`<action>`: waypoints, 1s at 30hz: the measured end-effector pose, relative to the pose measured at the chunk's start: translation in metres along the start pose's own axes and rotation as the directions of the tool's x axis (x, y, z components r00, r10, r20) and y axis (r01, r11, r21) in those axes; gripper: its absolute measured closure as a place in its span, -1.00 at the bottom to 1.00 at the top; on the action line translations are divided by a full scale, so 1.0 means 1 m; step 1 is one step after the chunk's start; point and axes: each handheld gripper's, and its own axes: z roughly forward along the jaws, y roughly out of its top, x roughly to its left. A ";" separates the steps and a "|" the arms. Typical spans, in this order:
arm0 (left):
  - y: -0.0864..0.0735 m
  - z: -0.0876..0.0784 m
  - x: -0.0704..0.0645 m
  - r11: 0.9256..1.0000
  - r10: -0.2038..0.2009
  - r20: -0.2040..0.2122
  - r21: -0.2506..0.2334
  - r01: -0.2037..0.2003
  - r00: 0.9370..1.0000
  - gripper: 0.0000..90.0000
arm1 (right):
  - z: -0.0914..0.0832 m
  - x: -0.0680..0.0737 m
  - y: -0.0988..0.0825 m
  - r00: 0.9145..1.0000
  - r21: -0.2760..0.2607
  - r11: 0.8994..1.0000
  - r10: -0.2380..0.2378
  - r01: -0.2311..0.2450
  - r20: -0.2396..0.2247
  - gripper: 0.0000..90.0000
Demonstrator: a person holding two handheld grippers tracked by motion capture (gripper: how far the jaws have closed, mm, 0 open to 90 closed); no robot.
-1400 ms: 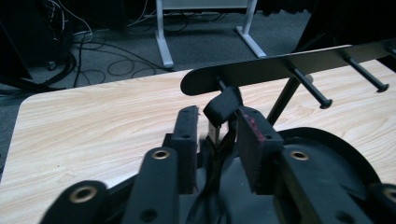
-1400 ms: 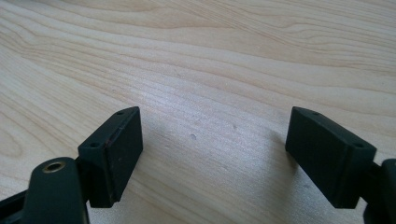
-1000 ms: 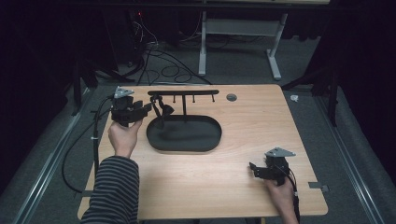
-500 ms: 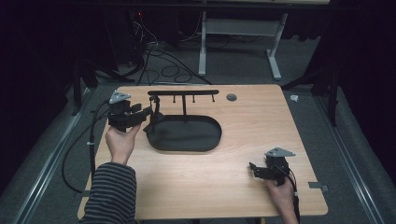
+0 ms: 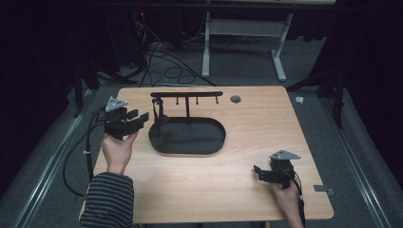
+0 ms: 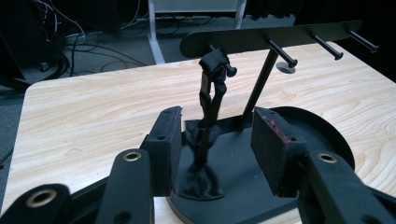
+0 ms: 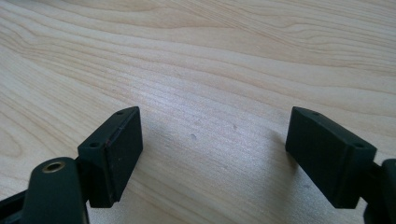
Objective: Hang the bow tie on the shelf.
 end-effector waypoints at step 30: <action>-0.034 -0.029 0.000 0.999 -0.036 -0.047 -0.010 0.035 0.998 0.14 | 0.000 0.000 0.000 1.000 0.000 1.000 -0.002 0.002 0.000 -0.56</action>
